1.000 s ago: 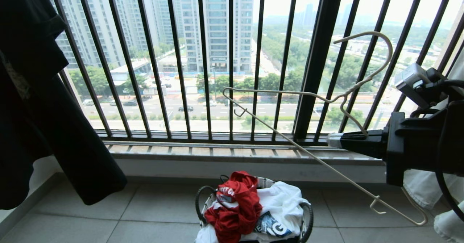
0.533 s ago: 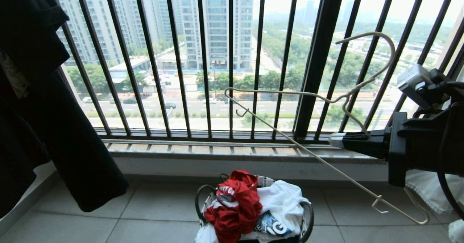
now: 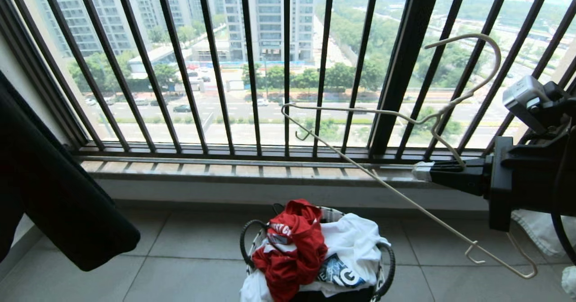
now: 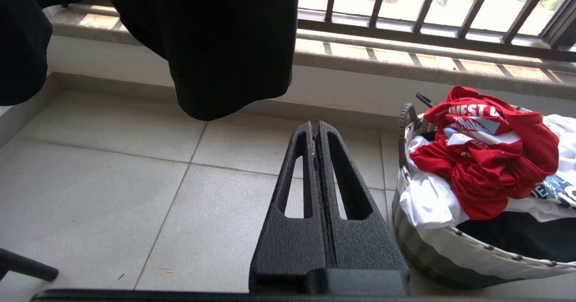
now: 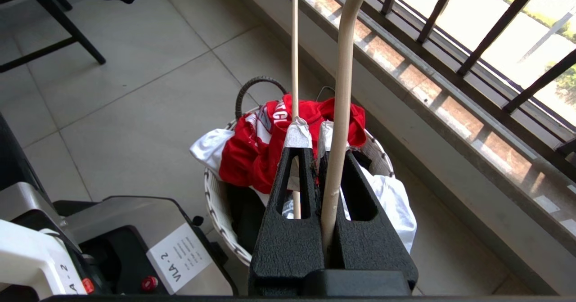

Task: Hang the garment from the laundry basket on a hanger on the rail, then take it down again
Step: Pick up clothes from the basket

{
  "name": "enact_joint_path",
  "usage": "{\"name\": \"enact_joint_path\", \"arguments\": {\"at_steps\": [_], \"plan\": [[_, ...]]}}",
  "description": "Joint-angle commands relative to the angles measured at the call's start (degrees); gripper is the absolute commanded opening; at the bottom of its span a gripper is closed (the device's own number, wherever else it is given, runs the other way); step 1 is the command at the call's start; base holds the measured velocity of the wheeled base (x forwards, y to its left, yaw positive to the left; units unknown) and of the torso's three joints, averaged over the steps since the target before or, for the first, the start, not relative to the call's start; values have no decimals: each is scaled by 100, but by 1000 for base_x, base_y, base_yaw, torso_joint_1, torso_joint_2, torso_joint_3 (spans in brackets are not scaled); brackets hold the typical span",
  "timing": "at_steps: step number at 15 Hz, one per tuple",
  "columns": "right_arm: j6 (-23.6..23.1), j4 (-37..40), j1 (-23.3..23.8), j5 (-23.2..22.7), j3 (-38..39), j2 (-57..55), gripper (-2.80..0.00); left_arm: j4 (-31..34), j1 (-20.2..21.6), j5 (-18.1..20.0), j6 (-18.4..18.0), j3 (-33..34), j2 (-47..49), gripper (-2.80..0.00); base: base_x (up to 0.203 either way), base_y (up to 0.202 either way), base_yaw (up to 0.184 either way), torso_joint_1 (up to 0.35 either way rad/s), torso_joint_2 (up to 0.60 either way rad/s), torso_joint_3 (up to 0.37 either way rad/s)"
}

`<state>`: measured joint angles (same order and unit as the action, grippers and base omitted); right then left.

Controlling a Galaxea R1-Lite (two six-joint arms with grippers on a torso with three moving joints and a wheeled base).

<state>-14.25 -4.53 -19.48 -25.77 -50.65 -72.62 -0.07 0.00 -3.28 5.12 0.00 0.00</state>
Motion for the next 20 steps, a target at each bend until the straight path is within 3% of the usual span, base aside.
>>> {"name": "enact_joint_path", "arguments": {"at_steps": [1,20], "plan": [[-8,-4,-3,-16,3,37,-280,-1,2,-6,7,0,0,-280,0,0,0,2,3,-188],[-8,-4,6,-16,-6,134,-280,-1,0,-6,-2,0,0,-280,0,0,0,4,2,-198]]}}
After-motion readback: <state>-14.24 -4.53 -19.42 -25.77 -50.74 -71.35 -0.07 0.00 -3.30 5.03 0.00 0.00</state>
